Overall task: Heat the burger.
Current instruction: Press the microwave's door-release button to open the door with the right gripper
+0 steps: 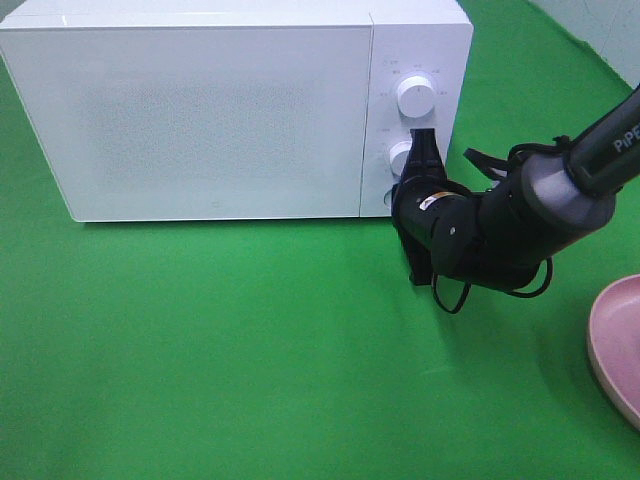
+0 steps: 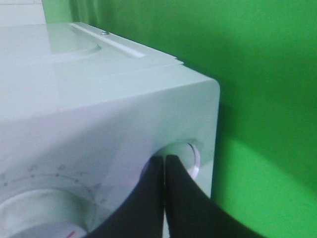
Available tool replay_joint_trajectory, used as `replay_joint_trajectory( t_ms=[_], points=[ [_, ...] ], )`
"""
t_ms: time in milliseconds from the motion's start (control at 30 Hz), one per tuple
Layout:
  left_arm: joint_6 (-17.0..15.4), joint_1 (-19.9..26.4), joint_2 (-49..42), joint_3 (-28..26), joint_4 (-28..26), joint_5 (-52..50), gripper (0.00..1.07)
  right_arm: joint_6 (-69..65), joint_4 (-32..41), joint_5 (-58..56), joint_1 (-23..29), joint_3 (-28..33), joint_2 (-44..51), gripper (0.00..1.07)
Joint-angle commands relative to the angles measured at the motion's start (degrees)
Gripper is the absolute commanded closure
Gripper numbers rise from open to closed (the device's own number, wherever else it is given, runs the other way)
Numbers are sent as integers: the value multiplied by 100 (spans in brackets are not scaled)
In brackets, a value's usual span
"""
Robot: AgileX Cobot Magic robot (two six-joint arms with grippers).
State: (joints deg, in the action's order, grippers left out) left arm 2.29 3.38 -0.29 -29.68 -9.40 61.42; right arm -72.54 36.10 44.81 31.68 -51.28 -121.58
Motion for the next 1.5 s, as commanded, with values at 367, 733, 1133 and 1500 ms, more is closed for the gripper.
replay_joint_trajectory(
  t_ms=[367, 733, 1133, 1500],
  points=[
    [6, -17, -92, 23, -6, -46, 7, -120, -126, 1043, -40, -332, -178, 107],
    [6, -17, -92, 23, -6, -46, 7, 235, 126, 2017, -40, -613, -195, 107],
    [6, -17, -92, 23, 11, -46, 7, 372, 138, 2212, -92, -945, -418, 107],
    [6, -17, -92, 23, 11, -46, 7, 413, 178, 1432, -69, -922, -372, 107]
  ],
)
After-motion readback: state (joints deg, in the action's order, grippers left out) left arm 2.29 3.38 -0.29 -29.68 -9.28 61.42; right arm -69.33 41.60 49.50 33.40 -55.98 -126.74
